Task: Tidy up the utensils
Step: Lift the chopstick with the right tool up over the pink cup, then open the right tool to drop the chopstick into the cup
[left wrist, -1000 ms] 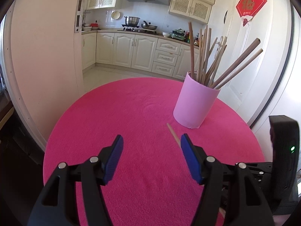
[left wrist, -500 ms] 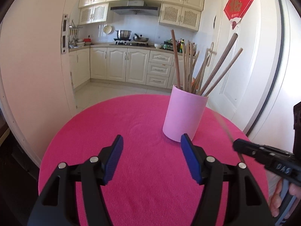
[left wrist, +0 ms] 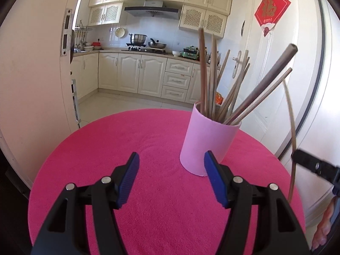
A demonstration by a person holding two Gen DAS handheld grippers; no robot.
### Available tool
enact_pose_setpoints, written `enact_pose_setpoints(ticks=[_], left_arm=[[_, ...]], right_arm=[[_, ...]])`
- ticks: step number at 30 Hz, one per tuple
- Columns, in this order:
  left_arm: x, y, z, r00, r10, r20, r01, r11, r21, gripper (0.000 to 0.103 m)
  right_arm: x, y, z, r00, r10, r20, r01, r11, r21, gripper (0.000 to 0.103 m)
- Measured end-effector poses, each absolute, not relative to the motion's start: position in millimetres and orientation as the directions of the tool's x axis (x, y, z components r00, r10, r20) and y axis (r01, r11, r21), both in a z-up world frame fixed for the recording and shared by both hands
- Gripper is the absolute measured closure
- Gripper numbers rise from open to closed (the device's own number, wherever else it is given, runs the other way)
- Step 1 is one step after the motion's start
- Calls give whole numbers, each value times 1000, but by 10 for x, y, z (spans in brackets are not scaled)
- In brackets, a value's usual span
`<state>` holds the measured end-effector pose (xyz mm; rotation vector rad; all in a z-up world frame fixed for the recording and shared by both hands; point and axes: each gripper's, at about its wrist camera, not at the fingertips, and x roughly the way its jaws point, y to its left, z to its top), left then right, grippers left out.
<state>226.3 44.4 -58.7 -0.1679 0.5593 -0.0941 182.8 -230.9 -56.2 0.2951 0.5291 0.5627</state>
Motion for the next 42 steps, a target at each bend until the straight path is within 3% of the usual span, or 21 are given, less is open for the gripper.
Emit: enact_pose_setpoints(ticks=[12,18,29,42], left_arm=[[2404,509,-411,901,-113,-419,32,980,-195,40],[2536,461,-287,917,-93,-387,30,986,-167,40],[2586,480,-348,916,-104,-387,47,987,-155,40],[2523,457,-355,911,-97,-402,52,991,-121,40]], right_arm=[[2004,-2456,-14,901,432,21,-405,825,393,97],[2137,-2069,148,895,429,125,-446,843,300,96],[2317,-1683,21,903,406,140,-427,885,185,96],[2285,-1621,-267,907,421,-18,-415,899,140,96]])
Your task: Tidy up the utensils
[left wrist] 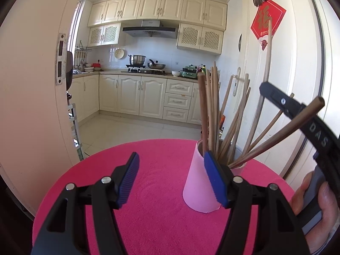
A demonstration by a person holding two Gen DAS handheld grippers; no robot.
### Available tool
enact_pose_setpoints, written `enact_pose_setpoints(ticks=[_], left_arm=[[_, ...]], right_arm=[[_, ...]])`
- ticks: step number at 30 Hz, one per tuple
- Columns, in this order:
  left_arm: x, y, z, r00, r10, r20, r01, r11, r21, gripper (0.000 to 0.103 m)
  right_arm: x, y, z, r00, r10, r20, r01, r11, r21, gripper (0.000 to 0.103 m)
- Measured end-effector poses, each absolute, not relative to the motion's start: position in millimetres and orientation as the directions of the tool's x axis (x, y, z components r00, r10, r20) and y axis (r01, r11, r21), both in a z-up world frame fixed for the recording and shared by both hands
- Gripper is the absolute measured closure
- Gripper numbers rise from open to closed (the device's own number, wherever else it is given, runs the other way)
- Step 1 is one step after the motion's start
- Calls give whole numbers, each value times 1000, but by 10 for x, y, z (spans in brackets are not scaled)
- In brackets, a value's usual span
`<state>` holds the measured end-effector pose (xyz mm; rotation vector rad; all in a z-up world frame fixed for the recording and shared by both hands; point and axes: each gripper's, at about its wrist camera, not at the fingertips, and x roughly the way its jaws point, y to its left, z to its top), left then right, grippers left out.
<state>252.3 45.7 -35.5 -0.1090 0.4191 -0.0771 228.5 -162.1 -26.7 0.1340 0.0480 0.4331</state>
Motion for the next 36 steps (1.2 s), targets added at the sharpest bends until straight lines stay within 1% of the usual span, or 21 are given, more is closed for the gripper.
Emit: enact_pose_setpoints(ticks=[3,4,5,6,7,12,16,18,19,21,26,27,28,29,36], left_arm=[[2489,453,-322,908,-93,-409,52,993,-110,40],[2477,456,-313,907,-92,-412,51,993,-108,40],[2455,458,-298,906,-89,-413,50,993,-105,40],[2427,458,-280,907,-84,-412,45,994,-102,40],[2402,447,-267,908,-79,-412,43,994,-98,40],[2190,366,-151,922,-62,-382,41,997,-63,40],[1956,270,-37,935,-56,-351,46,998,-37,40],[1843,223,15,939,-55,-340,46,998,-32,40],[1766,206,47,943,-52,-329,44,998,-33,40],[1617,177,101,949,-52,-312,39,998,-48,40],[1291,95,212,957,-71,-281,55,996,-65,40],[1229,71,237,959,-71,-276,56,997,-61,39],[1161,44,261,961,-70,-269,57,997,-56,35],[1102,17,284,962,-73,-263,62,997,-52,34],[701,-108,444,975,-69,-209,65,998,-23,31]], right_arm=[[2234,-1605,-301,911,410,-44,-404,908,108,95],[2213,-1616,-304,912,408,-50,-401,909,111,94],[2191,-1627,-307,913,405,-54,-397,910,116,80],[2153,-1650,-300,916,399,-50,-390,912,124,52],[2099,-1675,-286,917,398,-37,-390,912,127,42],[1831,-1734,-185,924,380,-27,-375,920,112,42],[1563,-1819,-66,944,328,-38,-322,940,109,41],[1429,-1835,-11,954,291,-72,-284,954,96,37],[1348,-1851,19,957,278,-81,-271,958,93,37],[1199,-1865,61,963,252,-98,-246,966,76,31],[848,-1885,98,965,221,-141,-218,975,34,26],[776,-1901,106,966,216,-145,-213,976,35,25],[711,-1917,115,966,211,-151,-208,977,36,23],[660,-1930,130,965,207,-159,-203,978,38,21],[311,-2030,208,977,159,-141,-155,987,36,15]])
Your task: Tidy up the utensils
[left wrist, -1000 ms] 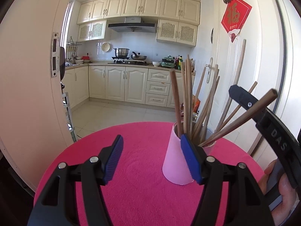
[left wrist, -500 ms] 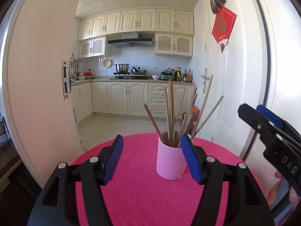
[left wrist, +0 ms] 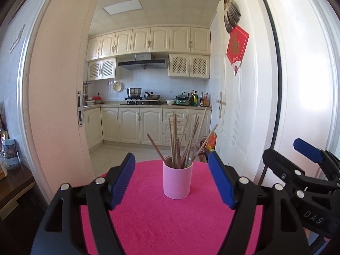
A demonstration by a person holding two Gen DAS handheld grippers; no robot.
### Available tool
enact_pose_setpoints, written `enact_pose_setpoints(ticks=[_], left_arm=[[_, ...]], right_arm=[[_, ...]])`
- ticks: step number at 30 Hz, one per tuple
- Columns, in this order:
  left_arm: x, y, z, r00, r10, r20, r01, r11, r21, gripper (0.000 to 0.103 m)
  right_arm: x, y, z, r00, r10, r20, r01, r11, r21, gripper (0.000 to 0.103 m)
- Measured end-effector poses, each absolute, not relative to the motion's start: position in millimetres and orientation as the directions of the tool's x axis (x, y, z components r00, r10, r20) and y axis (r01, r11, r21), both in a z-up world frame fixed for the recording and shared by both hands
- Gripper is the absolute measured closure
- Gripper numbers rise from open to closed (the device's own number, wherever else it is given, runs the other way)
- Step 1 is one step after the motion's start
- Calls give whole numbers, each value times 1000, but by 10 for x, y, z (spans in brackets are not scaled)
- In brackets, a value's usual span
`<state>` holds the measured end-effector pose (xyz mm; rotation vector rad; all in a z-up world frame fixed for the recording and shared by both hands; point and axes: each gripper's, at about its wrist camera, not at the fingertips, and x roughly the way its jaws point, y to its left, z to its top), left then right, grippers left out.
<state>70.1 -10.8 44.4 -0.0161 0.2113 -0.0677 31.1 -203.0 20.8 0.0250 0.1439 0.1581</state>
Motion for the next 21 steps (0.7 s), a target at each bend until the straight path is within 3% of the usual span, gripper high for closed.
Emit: enact_pose_setpoints(ticks=[6,21], left_arm=[[473,-134,588,987,-55,-153,52,998,-28,28],[368,-248,693,992,-53,-118,55,998,14,27]], right_arm=[[161,-2075,232,977,163,-137,-158,986,51,15],[38,-2093,287,982,143,-120,-139,989,40,15]])
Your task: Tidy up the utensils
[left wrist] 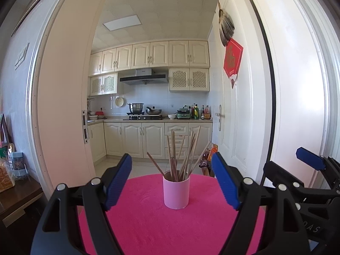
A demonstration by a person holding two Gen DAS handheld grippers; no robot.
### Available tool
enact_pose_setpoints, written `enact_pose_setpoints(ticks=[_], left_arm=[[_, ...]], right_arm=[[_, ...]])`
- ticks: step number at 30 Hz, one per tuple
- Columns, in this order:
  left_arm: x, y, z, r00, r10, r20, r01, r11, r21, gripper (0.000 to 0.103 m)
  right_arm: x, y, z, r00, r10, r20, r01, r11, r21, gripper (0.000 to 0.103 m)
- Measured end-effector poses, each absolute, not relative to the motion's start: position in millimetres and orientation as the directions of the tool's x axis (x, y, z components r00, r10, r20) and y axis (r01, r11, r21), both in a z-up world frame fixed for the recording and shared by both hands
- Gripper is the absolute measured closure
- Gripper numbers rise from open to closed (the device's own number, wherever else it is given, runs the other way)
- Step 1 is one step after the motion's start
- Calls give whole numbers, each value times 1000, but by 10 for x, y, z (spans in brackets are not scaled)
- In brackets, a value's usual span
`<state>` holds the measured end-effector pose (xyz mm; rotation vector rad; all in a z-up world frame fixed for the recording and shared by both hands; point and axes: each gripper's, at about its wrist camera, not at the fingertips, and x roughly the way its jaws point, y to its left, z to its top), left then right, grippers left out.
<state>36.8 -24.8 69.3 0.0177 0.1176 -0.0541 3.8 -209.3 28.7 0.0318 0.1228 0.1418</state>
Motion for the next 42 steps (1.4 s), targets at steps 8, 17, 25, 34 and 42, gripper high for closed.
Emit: enact_pose_setpoints(ticks=[8,17,25,34,42], left_arm=[[366,-264,688,993,-57,-107,60,998,24,27],[381,-271,683,994,-59,-93,61,998,21,27],[384,-274,682,993,-62,-98,65,998,20,27],[392,-276,712,993,-60,-98,63,998,25,27],[397,-285,717,994,-59,-96,62,998,27,27]], right_arm=[[63,-2107,287,982,143,-127,-138,989,44,14],[66,-2119,268,981,144,-129,-139,989,49,14],[74,-2125,249,981,143,-132,-138,989,50,14],[78,-2149,253,980,145,-134,-139,989,56,14],[80,-2150,254,980,145,-135,-139,989,56,14]])
